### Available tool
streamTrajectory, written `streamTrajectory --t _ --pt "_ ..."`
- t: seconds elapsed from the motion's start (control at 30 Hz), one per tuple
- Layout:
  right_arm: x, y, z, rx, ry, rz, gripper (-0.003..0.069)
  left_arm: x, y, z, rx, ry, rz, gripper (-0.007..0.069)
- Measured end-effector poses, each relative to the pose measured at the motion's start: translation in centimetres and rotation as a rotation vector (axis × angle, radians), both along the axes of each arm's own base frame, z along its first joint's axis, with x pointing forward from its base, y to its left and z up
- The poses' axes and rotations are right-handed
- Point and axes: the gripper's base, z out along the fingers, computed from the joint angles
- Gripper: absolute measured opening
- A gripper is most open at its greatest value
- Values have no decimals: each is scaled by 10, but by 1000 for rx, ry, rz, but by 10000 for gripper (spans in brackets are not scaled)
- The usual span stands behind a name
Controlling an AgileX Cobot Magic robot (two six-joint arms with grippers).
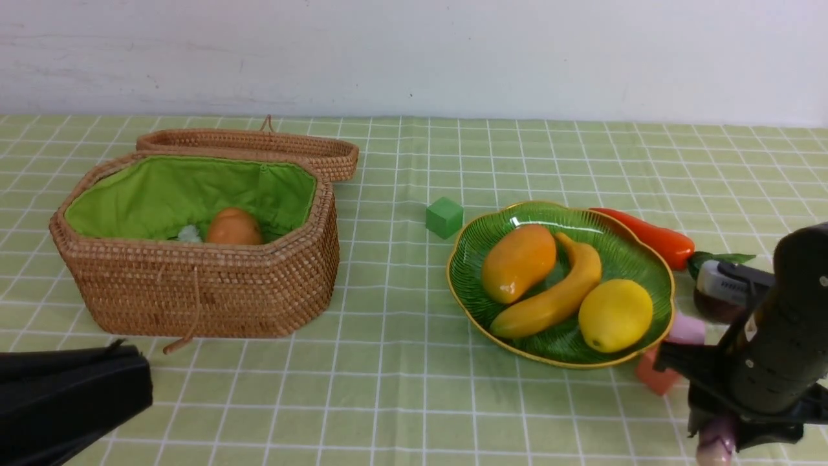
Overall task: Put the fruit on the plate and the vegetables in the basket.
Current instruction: Grab an eggplant with your right arm and place it in the basket on the left.
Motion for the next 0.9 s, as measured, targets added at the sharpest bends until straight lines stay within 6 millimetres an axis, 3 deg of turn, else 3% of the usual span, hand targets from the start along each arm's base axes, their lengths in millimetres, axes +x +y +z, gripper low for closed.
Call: streamTrajectory --t 0.3,0.37,0.47,0.53,0.73,0.87,0.9 --pt "-34 -3 76 35 -154 83 330 0 0 -1 7 6 -1 5" --pt "-33 14 104 79 -237 213 330 0 0 -1 16 -4 4 5" --pt "-25 36 128 114 -319 355 330 2 2 0 23 -22 24 6" --pt "-13 64 148 138 -396 497 330 5 4 1 29 -47 65 6" --pt "26 148 183 168 -552 839 329 16 17 2 26 -48 256 6" --pt "54 210 187 180 -654 1039 329 24 30 3 -3 -37 428 8" --pt "56 216 192 182 -683 1064 329 25 32 3 -11 -39 453 8"
